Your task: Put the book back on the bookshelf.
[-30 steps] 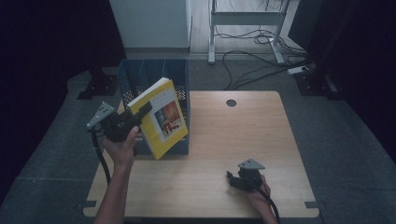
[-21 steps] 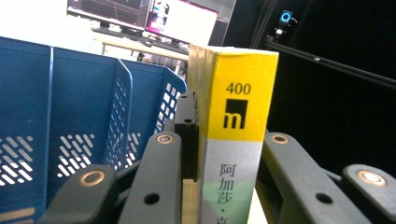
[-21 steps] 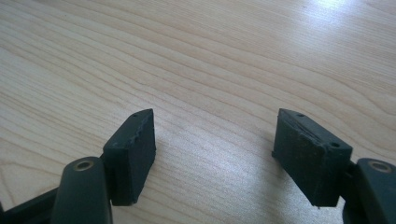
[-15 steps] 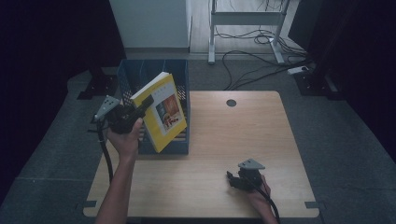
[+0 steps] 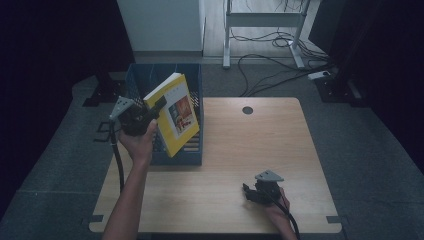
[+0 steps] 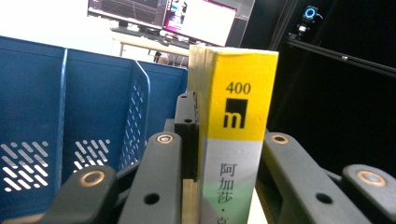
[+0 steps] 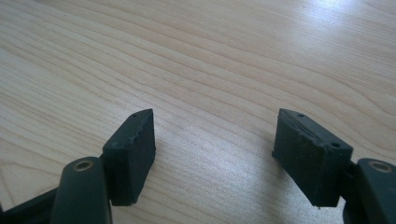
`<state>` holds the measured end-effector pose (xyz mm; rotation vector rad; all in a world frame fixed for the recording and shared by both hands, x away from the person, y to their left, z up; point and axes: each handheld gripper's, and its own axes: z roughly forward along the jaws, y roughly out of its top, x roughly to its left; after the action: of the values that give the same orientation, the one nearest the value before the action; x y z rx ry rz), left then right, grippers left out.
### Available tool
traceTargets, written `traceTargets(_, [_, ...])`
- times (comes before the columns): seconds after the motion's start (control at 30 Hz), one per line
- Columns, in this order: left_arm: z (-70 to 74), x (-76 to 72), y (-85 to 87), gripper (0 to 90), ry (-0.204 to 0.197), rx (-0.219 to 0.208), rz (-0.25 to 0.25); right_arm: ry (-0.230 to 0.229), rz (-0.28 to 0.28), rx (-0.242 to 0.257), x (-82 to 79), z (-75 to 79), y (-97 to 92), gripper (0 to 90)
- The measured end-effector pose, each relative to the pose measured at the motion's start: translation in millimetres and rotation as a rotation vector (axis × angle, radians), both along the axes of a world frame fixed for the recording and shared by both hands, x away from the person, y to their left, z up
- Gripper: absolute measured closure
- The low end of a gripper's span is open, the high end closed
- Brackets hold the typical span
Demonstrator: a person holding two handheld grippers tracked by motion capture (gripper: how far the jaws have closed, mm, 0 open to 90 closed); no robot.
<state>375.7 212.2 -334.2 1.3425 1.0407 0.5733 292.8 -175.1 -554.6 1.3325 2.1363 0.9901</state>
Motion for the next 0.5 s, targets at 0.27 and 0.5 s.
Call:
traceTargets(0.27, [-3.8, 6.1, 0.6, 75.8, 0.012, 0.009, 0.021, 0.000, 0.000, 0.000, 0.0, 0.0, 0.0, 28.7])
traceTargets(0.5, [-6.7, 14.1, -2.3, 75.8, 0.018, 0.010, 0.041, 0.000, 0.000, 0.000, 0.0, 0.0, 0.0, 28.7])
